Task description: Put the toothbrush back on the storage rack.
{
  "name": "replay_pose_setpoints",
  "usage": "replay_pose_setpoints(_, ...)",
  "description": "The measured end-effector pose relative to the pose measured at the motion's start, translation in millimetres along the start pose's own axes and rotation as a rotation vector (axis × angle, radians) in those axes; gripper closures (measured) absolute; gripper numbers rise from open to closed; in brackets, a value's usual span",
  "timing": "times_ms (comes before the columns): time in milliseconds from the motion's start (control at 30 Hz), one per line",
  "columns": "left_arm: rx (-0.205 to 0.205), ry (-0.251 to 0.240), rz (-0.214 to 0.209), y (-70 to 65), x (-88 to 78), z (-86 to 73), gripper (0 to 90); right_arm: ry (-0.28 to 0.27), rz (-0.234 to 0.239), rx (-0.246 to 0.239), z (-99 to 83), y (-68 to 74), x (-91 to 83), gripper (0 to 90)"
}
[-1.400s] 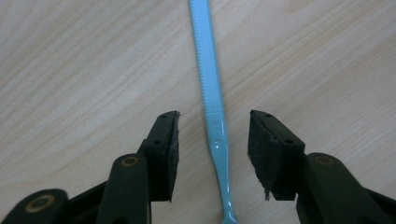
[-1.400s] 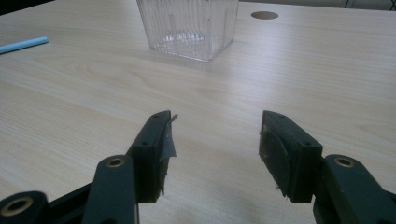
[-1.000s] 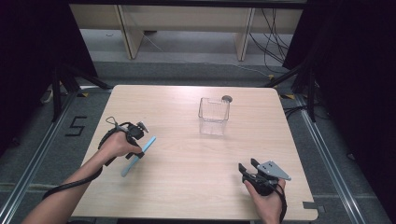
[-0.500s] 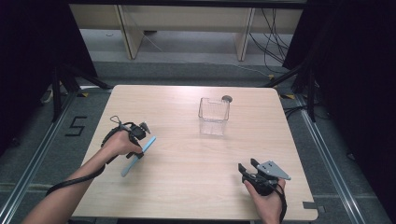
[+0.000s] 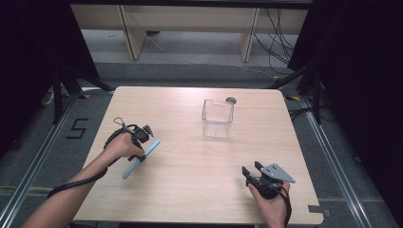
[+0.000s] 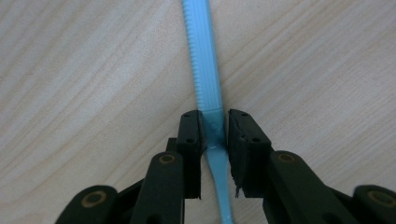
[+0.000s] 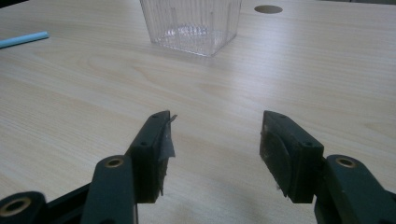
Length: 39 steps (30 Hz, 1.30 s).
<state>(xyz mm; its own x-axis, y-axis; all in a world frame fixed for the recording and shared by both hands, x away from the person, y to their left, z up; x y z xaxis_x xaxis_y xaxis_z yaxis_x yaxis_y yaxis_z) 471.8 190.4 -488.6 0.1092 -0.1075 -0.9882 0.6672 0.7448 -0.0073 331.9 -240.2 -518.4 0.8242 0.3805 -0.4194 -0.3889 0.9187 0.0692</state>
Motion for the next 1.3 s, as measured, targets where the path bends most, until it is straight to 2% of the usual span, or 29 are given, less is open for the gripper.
replay_pose_setpoints(67, 0.01, 0.019, -0.004, -0.1, 0.8, 0.4, 75.3, 0.001, 0.0, 0.001, 0.0, 0.1, -0.1, 44.3)
replay_pose_setpoints(233, 0.015, 0.006, -0.006, -1.7, 1.8, -1.0, 77.8, 0.002, -0.001, -0.004, 0.0, 0.3, 0.3, 44.3)
replay_pose_setpoints(267, 0.019, 0.007, -0.006, -1.7, 1.8, -1.2, 78.0, -0.006, -0.002, -0.032, 0.7, -1.6, 0.5, 44.3)
replay_pose_setpoints(300, 0.019, 0.007, -0.006, -1.7, 1.8, -1.2, 78.2, -0.006, -0.002, -0.032, 0.7, -1.6, 0.5, 44.3)
replay_pose_setpoints(333, 0.045, 0.026, -0.012, -0.9, 0.0, -0.9, 78.3, -0.007, 0.007, -0.024, 0.5, -1.0, 1.4, 44.2)
replay_pose_setpoints(367, 0.045, 0.026, -0.012, -0.9, 0.0, -0.9, 78.4, -0.007, -0.002, -0.035, 0.5, -1.7, 1.5, 44.2)
replay_pose_setpoints(400, 0.06, 0.007, -0.017, -0.7, 1.2, -2.7, 78.5, -0.01, 0.006, -0.035, 0.4, -1.7, 2.3, 44.3)
replay_pose_setpoints(433, 0.065, 0.011, -0.019, -0.7, 0.7, -2.7, 78.5, -0.001, 0.024, -0.006, 0.2, 0.3, 3.2, 44.4)
replay_pose_setpoints(467, 0.072, 0.009, -0.019, -0.6, 0.7, -3.1, 78.5, 0.01, 0.016, 0.007, 0.1, 1.6, 2.2, 44.6)
replay_pose_setpoints(500, 0.105, 0.017, -0.017, 0.7, -0.3, -2.8, 78.5, 0.035, 0.005, 0.02, 0.5, 2.6, 0.2, 44.8)
replay_pose_setpoints(533, 0.096, 0.007, -0.021, -0.3, 0.6, -4.3, 78.6, 0.019, 0.008, -0.039, 1.2, -1.1, 2.1, 45.2)
replay_pose_setpoints(567, 0.104, 0.011, -0.026, -0.2, 0.1, -4.8, 78.6, 0.033, 0.013, -0.007, 0.9, 1.9, 1.8, 45.5)
replay_pose_setpoints(600, 0.115, 0.017, -0.029, 0.0, -0.9, -5.1, 78.6, 0.034, 0.022, -0.027, 1.1, 0.8, 2.7, 45.7)
replay_pose_setpoints(633, 0.123, 0.009, -0.025, 0.0, -1.4, -5.8, 78.6, 0.02, 0.025, -0.029, 0.6, 0.4, 4.3, 45.8)
replay_pose_setpoints(667, 0.135, 0.011, -0.026, 0.3, -2.5, -6.1, 78.6, 0.031, 0.031, -0.029, 1.0, 0.8, 3.5, 45.8)
replay_pose_setpoints(700, 0.167, -0.006, -0.017, 1.3, -3.4, -6.7, 78.6, 0.033, 0.034, -0.033, 1.1, 0.7, 3.3, 45.8)
replay_pose_setpoints(733, 0.167, -0.006, -0.017, 1.3, -3.4, -6.7, 78.6, 0.016, 0.041, -0.031, 0.7, 1.3, 4.4, 45.8)
replay_pose_setpoints(767, 0.198, -0.002, -0.014, 0.9, -7.8, -7.9, 78.6, 0.017, 0.035, -0.026, 0.7, 2.8, 3.6, 45.8)
replay_pose_setpoints(800, 0.203, -0.011, -0.011, -0.3, -8.8, -8.6, 78.6, 0.01, 0.039, -0.03, 0.5, 3.6, 3.8, 45.8)
replay_pose_setpoints(833, 0.234, 0.007, -0.009, -1.4, -11.9, -9.5, 78.6, 0.018, 0.029, -0.067, 1.5, 1.5, 2.6, 45.5)
replay_pose_setpoints(867, 0.251, 0.003, -0.006, -2.4, -13.1, -10.1, 78.6, 0.016, 0.04, -0.069, 1.2, 3.1, 4.0, 45.1)
replay_pose_setpoints(900, 0.267, -0.001, -0.009, -5.2, -15.1, -11.6, 78.6, 0.041, 0.048, -0.047, 1.2, 6.2, 3.1, 44.9)
replay_pose_setpoints(1000, 0.316, -0.01, -0.017, -12.5, -20.5, -14.6, 78.6, 0.048, 0.091, -0.08, 5.0, 13.6, 4.1, 44.5)
replay_pose_setpoints(1033, 0.316, -0.01, -0.017, -12.5, -20.5, -14.6, 78.6, 0.066, 0.1, -0.068, 6.5, 18.9, 2.6, 44.5)
replay_pose_setpoints(1067, 0.347, -0.016, -0.015, -17.7, -24.2, -16.2, 78.6, 0.052, 0.124, -0.121, 9.3, 19.4, 3.9, 44.5)
replay_pose_setpoints(1133, 0.364, -0.021, -0.017, -21.4, -26.1, -17.3, 78.6, 0.048, 0.137, -0.138, 11.4, 21.7, 4.4, 44.4)
replay_pose_setpoints(1200, 0.401, -0.023, -0.028, -29.9, -29.5, -19.0, 78.6, 0.069, 0.2, -0.169, 17.8, 30.2, 4.5, 43.6)
replay_pose_setpoints(1233, 0.42, -0.019, -0.027, -32.7, -30.7, -19.2, 78.6, 0.067, 0.22, -0.2, 20.2, 31.6, 5.7, 43.4)
replay_pose_setpoints(1300, 0.445, -0.02, -0.027, -39.4, -32.3, -19.4, 78.6, 0.078, 0.247, -0.213, 23.2, 36.4, 6.3, 42.9)
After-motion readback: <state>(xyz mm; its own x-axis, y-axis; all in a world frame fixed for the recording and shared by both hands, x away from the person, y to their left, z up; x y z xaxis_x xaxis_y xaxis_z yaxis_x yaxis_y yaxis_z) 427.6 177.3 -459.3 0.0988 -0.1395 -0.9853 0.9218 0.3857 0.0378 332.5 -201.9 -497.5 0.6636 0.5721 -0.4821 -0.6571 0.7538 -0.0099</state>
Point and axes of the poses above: each handheld gripper's, and its own axes: x roughly forward along the jaws, z roughly out of its top, y roughly to its left, the point moved 1 cm from there along x, roughly forward along the jaws, and after that the axes turned 2 degrees about -y, right-handed, at the moved point
